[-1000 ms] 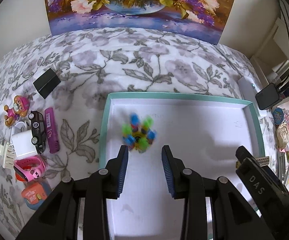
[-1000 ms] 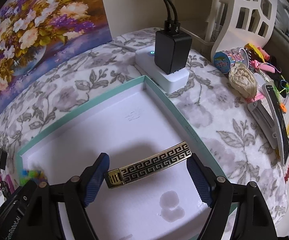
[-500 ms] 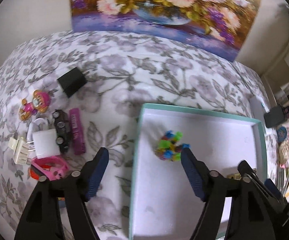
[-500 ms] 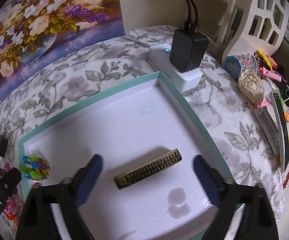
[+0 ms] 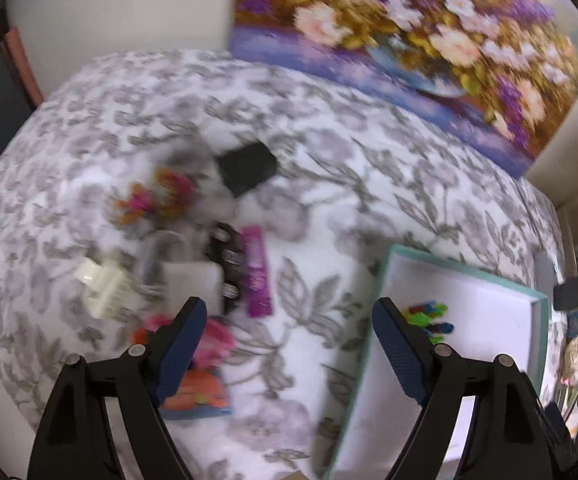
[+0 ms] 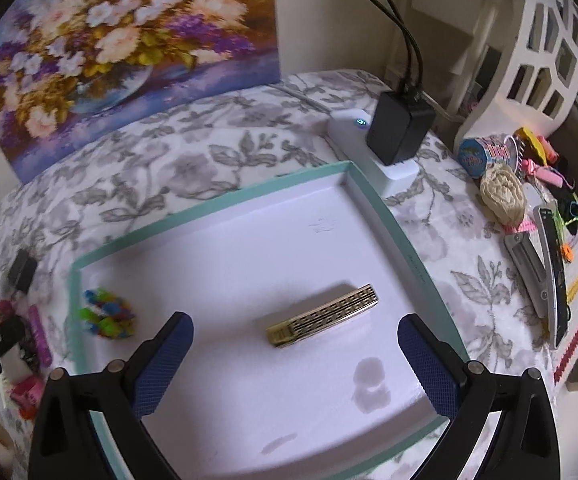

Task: Organize rigid objects
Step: 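Move both grippers back from the tray toward the remaining objects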

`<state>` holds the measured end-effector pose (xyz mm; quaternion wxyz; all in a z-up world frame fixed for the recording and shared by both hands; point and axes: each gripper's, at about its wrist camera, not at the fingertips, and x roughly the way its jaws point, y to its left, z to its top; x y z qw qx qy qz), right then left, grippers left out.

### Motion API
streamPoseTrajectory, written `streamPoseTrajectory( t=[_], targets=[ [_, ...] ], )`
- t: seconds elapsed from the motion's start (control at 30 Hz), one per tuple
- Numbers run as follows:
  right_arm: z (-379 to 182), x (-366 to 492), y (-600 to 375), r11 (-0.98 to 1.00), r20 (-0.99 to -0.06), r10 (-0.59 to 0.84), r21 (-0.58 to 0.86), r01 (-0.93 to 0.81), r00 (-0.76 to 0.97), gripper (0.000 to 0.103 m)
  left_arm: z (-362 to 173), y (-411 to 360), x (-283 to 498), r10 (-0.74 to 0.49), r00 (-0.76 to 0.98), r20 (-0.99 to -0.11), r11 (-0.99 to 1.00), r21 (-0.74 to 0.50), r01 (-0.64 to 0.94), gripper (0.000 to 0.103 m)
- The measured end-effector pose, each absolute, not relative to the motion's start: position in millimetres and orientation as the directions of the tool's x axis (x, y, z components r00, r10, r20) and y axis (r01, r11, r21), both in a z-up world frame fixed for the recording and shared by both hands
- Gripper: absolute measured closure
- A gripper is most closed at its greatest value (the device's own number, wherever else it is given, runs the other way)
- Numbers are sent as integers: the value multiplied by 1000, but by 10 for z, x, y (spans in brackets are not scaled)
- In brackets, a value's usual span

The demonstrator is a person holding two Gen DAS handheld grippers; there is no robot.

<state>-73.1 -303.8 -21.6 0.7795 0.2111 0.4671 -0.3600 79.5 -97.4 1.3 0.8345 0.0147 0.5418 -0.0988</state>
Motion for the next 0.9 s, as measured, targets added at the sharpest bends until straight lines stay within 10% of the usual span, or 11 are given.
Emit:
streamPoseTrajectory(
  t=[0.9],
  targets=[
    [78, -255, -1610, 866, -855, -146, 132, 482, 498, 0, 186, 537, 748, -95, 412, -906, 992, -122, -41, 17]
  ],
)
